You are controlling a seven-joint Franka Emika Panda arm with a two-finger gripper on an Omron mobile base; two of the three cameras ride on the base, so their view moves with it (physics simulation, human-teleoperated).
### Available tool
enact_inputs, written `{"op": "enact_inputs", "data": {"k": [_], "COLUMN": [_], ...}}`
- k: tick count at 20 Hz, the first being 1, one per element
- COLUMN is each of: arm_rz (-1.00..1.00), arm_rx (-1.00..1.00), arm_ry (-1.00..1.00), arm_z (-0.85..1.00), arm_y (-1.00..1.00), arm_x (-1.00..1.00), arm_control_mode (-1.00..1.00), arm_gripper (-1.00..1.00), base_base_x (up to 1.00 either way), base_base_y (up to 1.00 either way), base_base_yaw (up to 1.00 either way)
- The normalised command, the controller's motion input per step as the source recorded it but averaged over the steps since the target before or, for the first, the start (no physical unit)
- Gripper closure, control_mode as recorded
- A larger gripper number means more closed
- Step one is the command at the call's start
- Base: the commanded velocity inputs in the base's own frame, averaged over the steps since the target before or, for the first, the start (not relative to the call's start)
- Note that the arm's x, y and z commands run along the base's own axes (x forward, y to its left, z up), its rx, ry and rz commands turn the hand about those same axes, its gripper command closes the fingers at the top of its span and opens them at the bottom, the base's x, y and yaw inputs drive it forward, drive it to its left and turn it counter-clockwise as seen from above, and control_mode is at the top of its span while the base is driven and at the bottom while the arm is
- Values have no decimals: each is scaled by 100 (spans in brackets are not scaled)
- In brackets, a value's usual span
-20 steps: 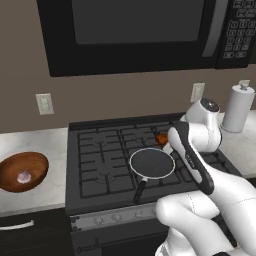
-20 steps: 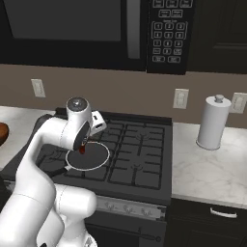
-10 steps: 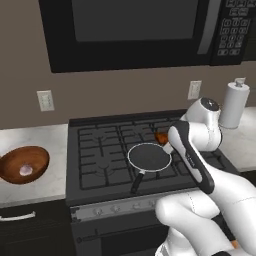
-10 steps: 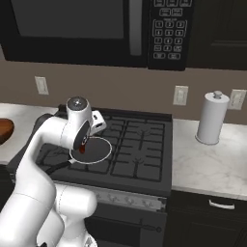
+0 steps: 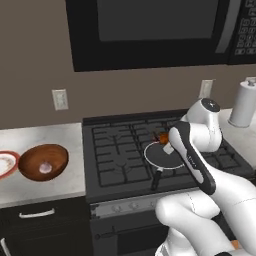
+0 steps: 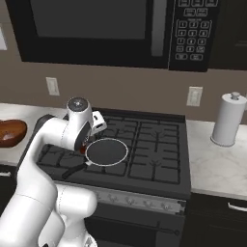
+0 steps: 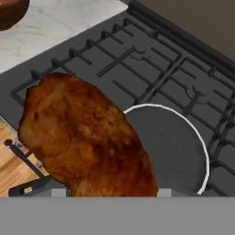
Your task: Place the chicken drumstick on the plate and place the garlic on the same plate.
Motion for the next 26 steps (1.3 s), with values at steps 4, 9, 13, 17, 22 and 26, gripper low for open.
{"op": "enact_inputs", "data": {"k": [4, 9, 13, 17, 22, 26], "arm_rz": [0, 0, 0, 0, 0, 0], "arm_rx": [0, 0, 0, 0, 0, 0], "arm_ry": [0, 0, 0, 0, 0, 0], "arm_z": [0, 0, 0, 0, 0, 0], "arm_y": [0, 0, 0, 0, 0, 0], "arm_x": [0, 0, 0, 0, 0, 0], "arm_control_mode": [100, 100, 100, 100, 100, 100], "arm_gripper": [100, 100, 100, 100, 100, 100], "base_base_x": [0, 0, 1, 9, 17, 28], "base_base_y": [75, 75, 69, 66, 62, 56], "base_base_yaw": [0, 0, 0, 0, 0, 0]}}
